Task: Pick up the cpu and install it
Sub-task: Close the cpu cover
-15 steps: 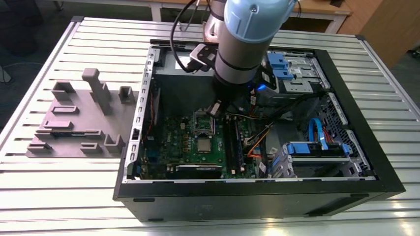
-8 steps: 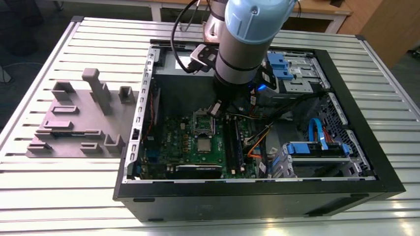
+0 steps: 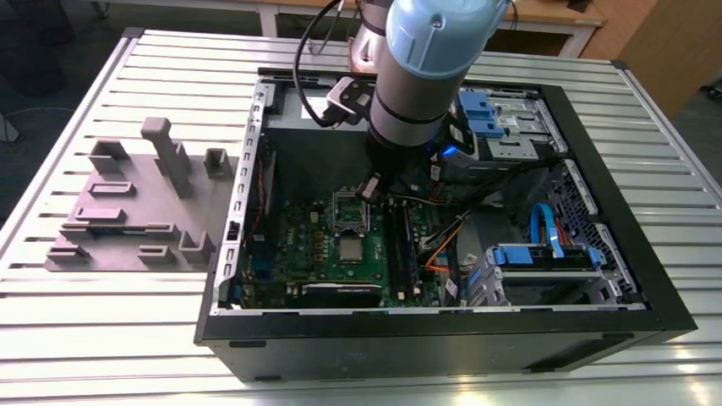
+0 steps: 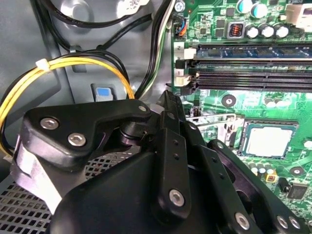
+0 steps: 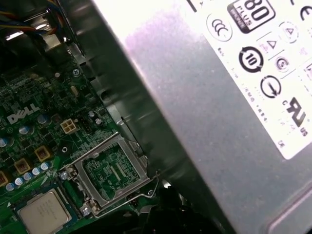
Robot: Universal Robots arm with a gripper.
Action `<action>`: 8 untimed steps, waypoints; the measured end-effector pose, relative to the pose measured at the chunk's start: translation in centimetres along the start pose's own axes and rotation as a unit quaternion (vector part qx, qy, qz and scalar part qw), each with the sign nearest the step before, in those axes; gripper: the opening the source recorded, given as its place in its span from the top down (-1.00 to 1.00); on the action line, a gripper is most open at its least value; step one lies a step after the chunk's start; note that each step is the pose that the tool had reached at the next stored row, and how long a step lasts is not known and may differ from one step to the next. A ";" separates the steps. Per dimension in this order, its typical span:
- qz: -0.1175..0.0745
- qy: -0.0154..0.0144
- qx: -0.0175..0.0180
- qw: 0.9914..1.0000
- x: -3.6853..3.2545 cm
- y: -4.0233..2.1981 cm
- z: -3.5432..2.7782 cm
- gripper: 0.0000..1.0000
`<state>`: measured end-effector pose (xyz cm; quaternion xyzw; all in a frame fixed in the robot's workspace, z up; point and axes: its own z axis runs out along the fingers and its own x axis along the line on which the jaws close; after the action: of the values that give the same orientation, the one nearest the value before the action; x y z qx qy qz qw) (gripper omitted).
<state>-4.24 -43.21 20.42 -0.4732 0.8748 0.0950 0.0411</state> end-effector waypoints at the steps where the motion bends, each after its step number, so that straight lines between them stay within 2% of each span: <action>1: 0.000 0.000 0.000 1.000 0.01 0.01 0.02 0.80; 8: -0.001 -0.002 -0.001 1.000 0.08 0.19 0.24 0.80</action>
<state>-4.45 -43.12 20.19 -0.4739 0.8742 0.0969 0.0421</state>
